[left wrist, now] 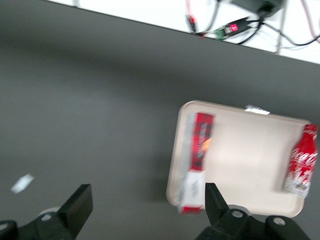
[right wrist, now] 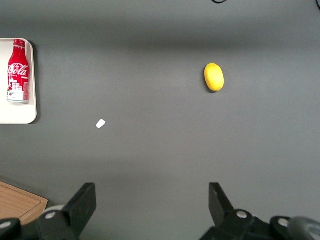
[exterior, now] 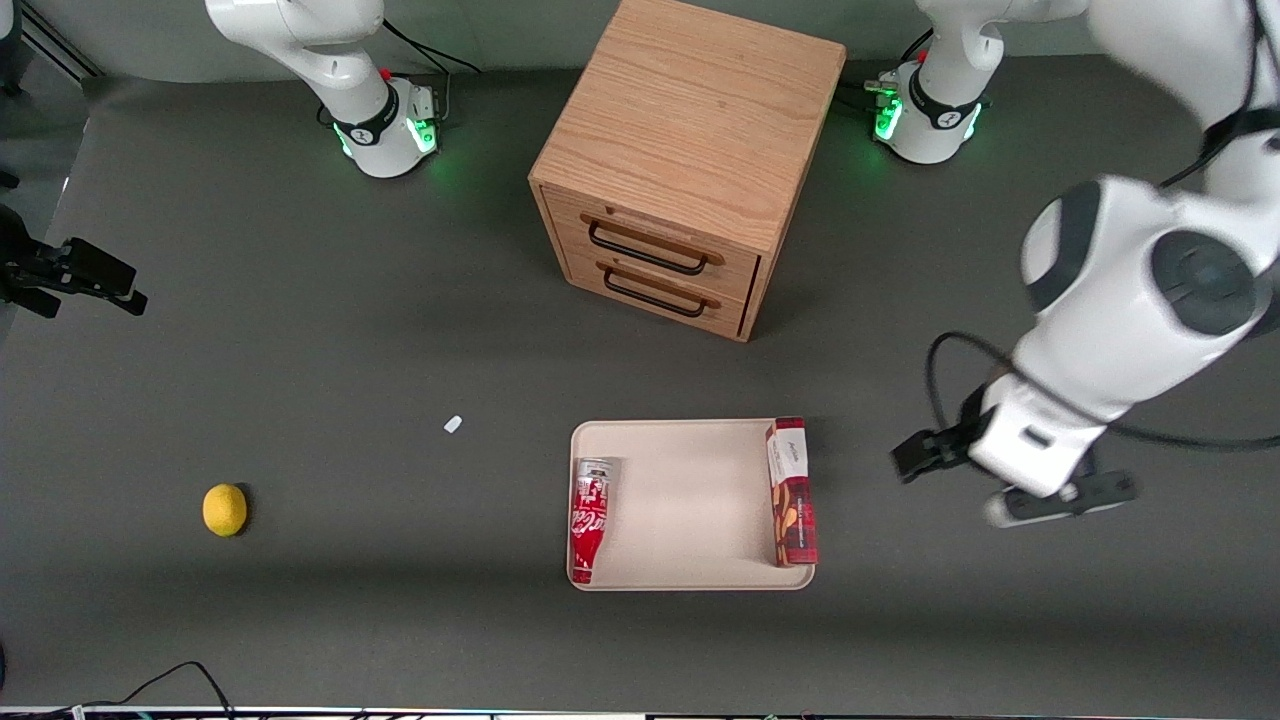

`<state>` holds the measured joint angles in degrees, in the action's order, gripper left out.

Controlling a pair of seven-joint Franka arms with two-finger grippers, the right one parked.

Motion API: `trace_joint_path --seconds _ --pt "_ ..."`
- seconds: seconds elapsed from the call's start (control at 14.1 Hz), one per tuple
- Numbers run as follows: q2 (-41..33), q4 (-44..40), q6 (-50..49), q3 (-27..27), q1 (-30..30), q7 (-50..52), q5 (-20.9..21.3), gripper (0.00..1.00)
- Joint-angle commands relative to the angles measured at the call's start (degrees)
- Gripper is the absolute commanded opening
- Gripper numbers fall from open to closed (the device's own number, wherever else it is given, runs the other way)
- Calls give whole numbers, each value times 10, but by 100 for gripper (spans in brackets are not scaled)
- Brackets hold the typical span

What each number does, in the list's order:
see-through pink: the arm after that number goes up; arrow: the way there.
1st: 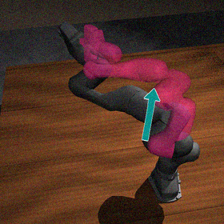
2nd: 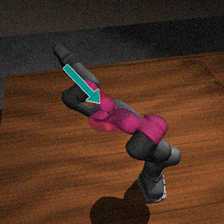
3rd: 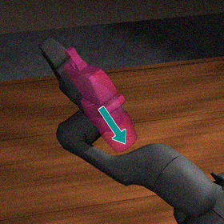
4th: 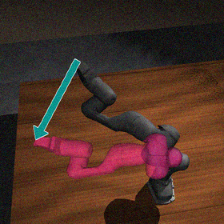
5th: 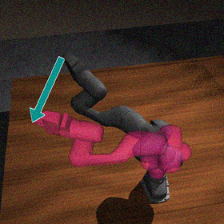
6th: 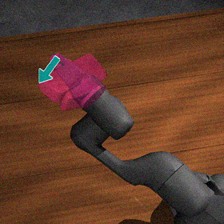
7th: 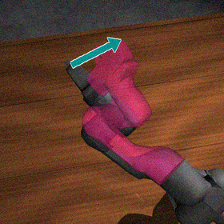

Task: Place red cookie box on tray
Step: 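Open the left gripper and raise it away from the box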

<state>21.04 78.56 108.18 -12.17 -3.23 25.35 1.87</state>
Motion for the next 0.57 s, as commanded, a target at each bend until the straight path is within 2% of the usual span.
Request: trace_joint_path --seconds 0.0,0.14,0.28,0.5 --pt "-95 67 -80 0 45 -75 -6 100" --pt "-146 97 -128 0 80 -149 -3 100" --pt "-201 144 -132 1 119 -208 -3 100" --pt "-233 169 -135 0 159 -247 -11 100"
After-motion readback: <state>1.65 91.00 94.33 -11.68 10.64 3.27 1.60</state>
